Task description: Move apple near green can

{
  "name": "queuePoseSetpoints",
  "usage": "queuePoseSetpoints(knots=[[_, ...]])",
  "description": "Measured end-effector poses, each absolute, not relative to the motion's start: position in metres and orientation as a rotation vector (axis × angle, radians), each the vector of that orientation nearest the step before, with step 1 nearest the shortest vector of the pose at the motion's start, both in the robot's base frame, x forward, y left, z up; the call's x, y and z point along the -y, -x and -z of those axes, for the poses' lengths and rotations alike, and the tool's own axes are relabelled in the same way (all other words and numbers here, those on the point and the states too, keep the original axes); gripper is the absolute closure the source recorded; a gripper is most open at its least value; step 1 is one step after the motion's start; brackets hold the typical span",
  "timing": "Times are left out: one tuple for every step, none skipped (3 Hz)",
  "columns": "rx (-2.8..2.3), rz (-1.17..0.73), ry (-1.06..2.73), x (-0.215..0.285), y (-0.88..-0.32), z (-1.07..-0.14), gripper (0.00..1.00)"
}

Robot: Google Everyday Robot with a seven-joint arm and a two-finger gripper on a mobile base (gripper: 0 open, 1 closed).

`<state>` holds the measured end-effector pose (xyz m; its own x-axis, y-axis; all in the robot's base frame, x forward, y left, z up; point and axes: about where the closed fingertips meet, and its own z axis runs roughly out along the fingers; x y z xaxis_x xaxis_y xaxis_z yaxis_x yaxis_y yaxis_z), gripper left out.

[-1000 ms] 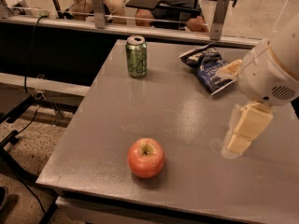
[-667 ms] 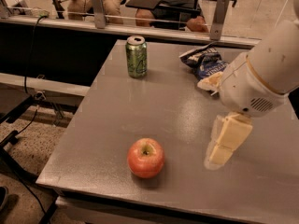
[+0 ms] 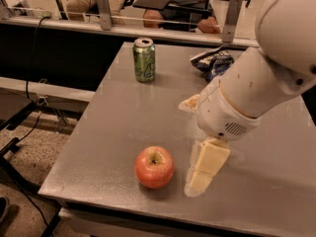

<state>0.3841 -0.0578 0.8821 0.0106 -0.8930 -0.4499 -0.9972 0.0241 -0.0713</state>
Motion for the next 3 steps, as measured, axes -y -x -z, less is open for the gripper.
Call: queuePoseSetpoints(knots=[[-1.908,-0.421,1.961,0.033,-0.374,-0.866,0.0],[-1.878,-0.451,2.003,0.008,-0.364,-0.85,0.0],[-1.863,-0.459,2.019,-0.003,-0.36,-0.844,0.03]])
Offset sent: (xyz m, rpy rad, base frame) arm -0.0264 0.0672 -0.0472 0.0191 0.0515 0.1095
